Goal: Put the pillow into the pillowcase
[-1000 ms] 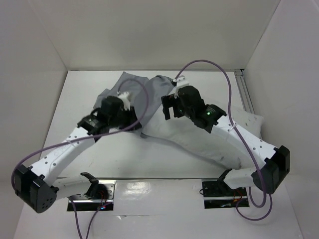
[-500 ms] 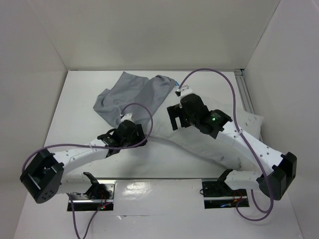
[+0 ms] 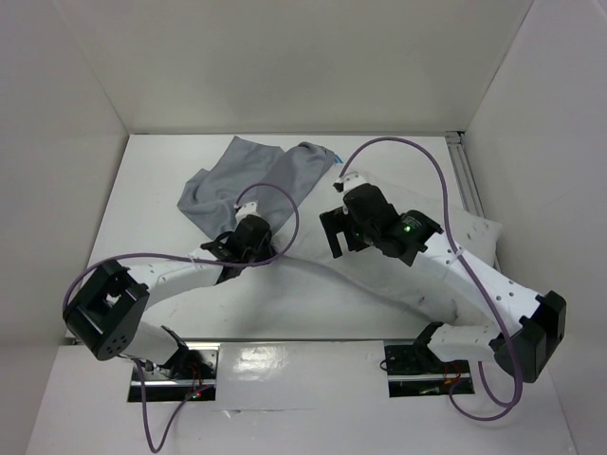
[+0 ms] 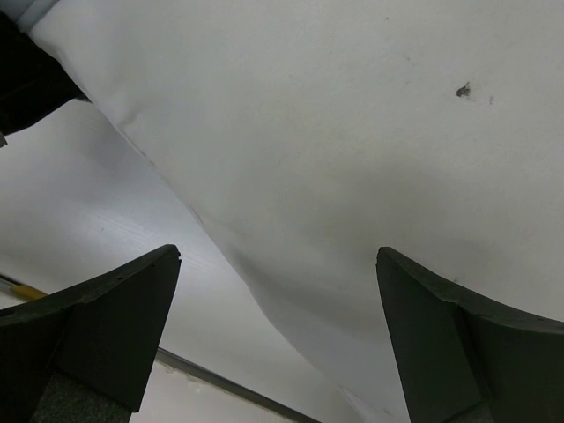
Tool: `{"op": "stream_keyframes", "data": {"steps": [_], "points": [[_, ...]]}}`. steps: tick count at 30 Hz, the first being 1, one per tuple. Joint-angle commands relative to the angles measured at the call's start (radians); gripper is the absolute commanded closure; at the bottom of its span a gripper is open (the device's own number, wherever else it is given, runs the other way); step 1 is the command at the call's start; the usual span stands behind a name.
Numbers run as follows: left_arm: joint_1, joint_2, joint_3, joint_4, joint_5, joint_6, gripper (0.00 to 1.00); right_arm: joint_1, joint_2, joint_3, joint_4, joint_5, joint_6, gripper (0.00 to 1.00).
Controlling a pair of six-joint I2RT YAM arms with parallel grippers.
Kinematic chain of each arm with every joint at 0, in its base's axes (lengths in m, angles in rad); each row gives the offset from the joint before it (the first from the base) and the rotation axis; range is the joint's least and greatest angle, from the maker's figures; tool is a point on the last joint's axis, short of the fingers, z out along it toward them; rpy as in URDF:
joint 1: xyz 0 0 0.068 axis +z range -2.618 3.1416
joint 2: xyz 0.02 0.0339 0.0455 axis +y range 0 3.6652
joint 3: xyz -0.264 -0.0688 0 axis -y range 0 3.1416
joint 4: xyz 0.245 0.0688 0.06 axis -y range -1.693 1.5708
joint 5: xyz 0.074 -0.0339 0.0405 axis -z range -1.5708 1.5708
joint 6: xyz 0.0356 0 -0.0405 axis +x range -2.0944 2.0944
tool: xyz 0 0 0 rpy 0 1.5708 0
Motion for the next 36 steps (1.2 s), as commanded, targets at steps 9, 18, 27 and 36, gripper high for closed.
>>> {"op": "stream_keyframes", "data": {"steps": [9,18,27,36], "points": [[-0.024,-0.073,0.12,-0.06,0.051,0.06,1.0,0.014,0.231,-0.021,0.162,-0.025,0.062,0.56],[-0.056,-0.005,0.543,-0.161,0.361,0.168,1.0,-0.159,0.401,0.444,0.241,0.148,0.119,1.0],[-0.032,0.025,0.659,-0.206,0.522,0.183,1.0,-0.228,0.303,0.421,0.301,0.174,0.169,1.0],[-0.007,-0.105,0.321,-0.154,0.789,0.102,0.46,-0.127,0.248,-0.03,0.393,0.036,0.341,1.0]]}}
